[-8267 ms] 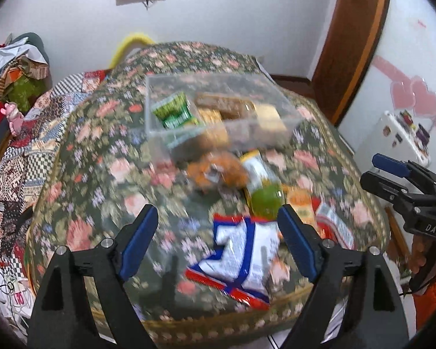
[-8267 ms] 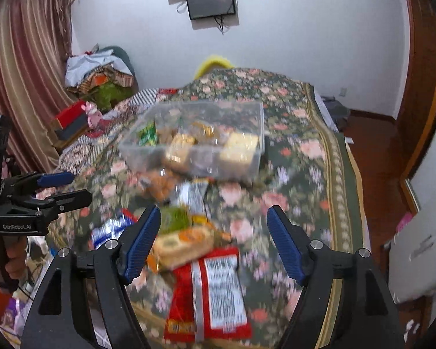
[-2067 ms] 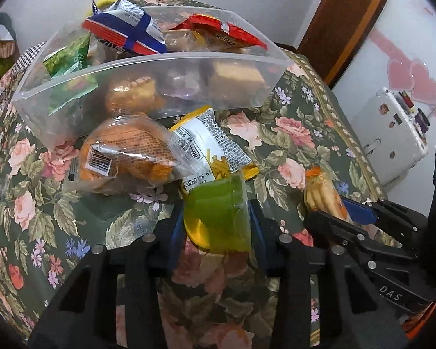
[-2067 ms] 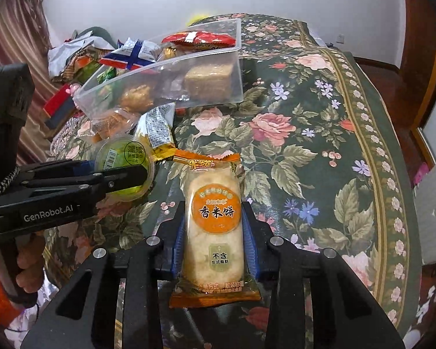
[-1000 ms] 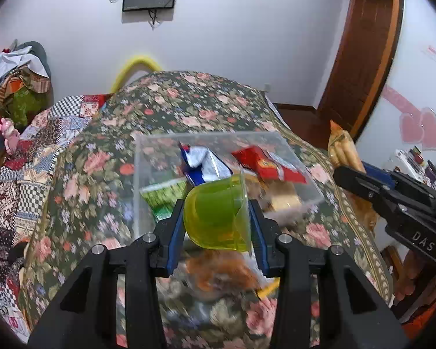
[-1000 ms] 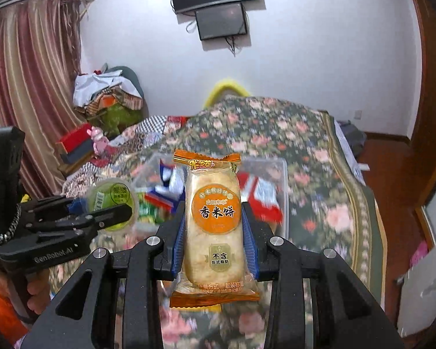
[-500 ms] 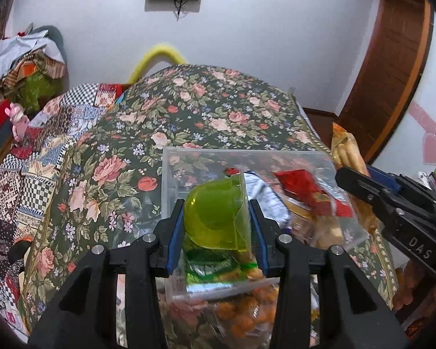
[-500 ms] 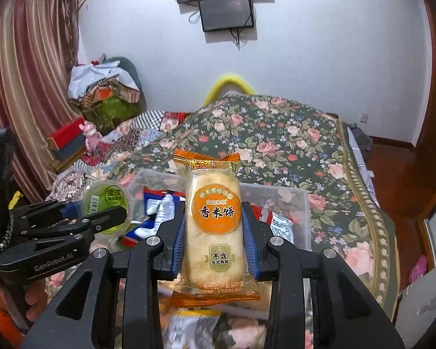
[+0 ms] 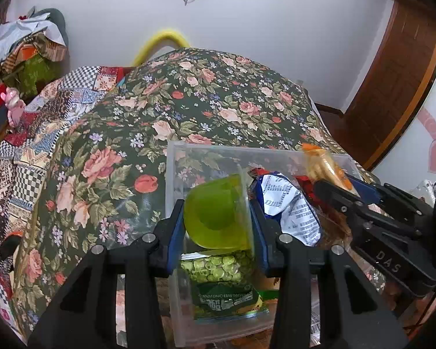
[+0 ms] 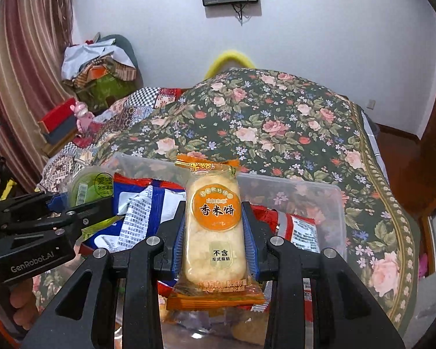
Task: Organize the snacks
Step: 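Lower the rice cracker pack and green jelly cup into the box, open both tools, then grasp the white-yellow bag with the right tool while the left tool grasps the orange cookie bag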
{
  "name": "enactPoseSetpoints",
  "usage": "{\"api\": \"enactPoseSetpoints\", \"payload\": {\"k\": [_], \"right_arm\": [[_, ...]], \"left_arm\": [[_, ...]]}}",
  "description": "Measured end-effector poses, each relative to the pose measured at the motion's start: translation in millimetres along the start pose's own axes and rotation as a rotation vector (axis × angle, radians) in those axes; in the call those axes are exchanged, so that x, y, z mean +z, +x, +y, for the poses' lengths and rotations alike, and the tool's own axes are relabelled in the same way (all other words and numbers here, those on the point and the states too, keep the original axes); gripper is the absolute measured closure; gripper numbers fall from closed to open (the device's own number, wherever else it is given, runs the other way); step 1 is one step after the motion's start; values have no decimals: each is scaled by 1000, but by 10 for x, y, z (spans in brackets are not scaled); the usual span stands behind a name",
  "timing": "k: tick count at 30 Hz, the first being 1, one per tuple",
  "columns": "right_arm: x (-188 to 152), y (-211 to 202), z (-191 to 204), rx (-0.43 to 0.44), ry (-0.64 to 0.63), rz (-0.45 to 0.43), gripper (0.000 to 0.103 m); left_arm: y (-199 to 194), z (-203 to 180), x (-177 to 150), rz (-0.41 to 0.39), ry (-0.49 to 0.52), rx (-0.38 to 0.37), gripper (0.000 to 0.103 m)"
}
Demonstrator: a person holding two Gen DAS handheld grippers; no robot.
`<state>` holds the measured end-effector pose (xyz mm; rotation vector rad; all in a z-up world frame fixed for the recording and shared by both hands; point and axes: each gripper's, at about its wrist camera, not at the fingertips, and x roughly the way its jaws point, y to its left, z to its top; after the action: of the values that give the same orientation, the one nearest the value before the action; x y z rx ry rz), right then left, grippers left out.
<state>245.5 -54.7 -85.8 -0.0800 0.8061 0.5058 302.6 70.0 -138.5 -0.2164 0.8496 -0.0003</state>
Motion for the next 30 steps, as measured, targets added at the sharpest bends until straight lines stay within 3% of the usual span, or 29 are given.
{"api": "enactPoseSetpoints", "payload": {"k": [9, 12, 19, 22, 30], "right_arm": [[-49, -77, 106, -22, -28, 25, 64], [-66, -179, 124, -13, -25, 12, 57], [-158, -503, 155, 0, -26, -28, 50], [-252, -653, 147, 13, -15, -43, 44], [-654, -793, 148, 39, -5, 3, 42]], "left_arm": [[-98, -59, -64, 0, 36, 14, 57], [-251, -80, -87, -29, 49, 10, 47], [-636, -163, -195, -75, 106, 14, 45], [-785, -162, -288, -82, 116, 9, 39], [-912, -151, -630, -38, 135, -2, 34]]}}
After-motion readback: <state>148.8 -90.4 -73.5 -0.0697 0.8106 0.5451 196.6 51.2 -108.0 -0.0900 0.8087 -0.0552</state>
